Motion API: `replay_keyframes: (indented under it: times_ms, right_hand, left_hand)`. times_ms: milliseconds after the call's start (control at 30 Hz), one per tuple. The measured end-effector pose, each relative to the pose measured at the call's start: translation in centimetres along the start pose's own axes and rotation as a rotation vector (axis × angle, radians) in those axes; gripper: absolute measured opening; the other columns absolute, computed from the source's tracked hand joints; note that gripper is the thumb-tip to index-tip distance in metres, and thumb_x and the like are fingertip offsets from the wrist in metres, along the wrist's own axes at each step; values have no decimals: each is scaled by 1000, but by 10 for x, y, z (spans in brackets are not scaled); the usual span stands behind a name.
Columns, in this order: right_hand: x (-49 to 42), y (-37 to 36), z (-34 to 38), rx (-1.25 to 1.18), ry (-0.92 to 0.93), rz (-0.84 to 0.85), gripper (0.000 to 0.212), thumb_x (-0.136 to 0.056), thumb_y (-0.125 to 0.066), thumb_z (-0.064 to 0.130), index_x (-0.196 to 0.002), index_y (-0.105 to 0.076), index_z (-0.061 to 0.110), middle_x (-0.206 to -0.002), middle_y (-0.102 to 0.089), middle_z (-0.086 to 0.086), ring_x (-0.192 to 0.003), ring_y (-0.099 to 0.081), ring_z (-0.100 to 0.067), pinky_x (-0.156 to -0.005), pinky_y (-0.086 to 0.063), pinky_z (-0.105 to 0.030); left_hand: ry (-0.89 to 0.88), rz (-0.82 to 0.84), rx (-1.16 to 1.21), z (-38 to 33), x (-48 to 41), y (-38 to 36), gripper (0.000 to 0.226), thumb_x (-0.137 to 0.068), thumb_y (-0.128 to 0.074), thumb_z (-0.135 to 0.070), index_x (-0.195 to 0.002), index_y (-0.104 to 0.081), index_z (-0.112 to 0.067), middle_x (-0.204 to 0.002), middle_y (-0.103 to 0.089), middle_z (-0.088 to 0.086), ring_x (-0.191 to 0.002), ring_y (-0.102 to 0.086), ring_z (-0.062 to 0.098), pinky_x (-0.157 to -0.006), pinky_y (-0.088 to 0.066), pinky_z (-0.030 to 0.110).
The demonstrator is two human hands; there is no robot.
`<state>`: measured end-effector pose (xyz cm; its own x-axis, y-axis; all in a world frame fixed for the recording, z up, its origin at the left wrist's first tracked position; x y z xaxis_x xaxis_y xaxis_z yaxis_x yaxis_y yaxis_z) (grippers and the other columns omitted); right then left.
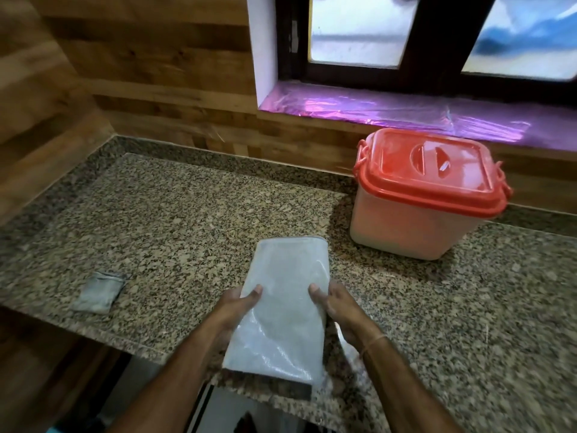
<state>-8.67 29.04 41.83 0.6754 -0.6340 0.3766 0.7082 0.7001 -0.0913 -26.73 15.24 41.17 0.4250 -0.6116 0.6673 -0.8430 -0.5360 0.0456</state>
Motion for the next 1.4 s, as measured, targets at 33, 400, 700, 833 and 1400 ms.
replay_keyframes:
  times_ms: [33, 400, 700, 833, 1400]
  right_hand:
    - [-1, 3, 0, 60, 2, -16, 27, -106, -57, 22, -124, -71, 7, -118, -78, -11, -108, -75, -31, -94, -61, -50]
    - [-1, -38, -3, -91, -119, -57, 14, -105, -57, 16, -105, -66, 5, -91, -74, -12, -69, -76, -25, -58, -64, -26]
    - [22, -133, 13, -83, 40, -61, 58, -90, -72, 56, -97, -79, -1, -100, -78, -25, -88, -76, -35, -75, -62, -48]
    - [49, -207, 7, 38, 134, 30, 80, -86, -71, 66, -80, -63, -13, -79, -70, -28, -68, -67, -38, -64, -48, -40]
    - [168, -551, -101, 395, 10, 530, 26, -93, -75, 24, -113, -71, 8, -113, -75, -18, -95, -73, -27, -73, -61, -33]
  left_hand:
    - [-22, -62, 1, -5, 2, 3, 29, -98, -65, -38, -112, -66, -12, -102, -76, 12, -91, -73, 35, -74, -62, 47]
    - [-148, -285, -113, -9, 39, 72, 10, -94, -74, -21, -99, -78, -14, -89, -80, 3, -82, -78, 24, -64, -58, 28]
    - [-147, -414, 246, 32, 100, 146, 46, -87, -75, -52, -105, -75, -10, -103, -78, 15, -95, -75, 32, -73, -65, 47]
    - [-71, -465, 338, 89, 144, 199, 57, -81, -78, -60, -105, -76, -8, -103, -77, 11, -95, -73, 29, -84, -60, 43]
    - [-156, -879, 539, 337, 370, 415, 79, -83, -83, -5, -145, -37, -24, -134, -53, 3, -109, -60, 22, -89, -55, 39]
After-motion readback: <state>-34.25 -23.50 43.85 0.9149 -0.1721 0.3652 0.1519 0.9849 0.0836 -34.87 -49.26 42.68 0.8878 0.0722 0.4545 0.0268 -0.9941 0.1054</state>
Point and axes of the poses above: each hand's wrist, its own x-axis away from the middle knuckle, its own y-axis out of the back of the hand, z = x × y, the point moved 9 cm from there along -x, towards the middle knuckle
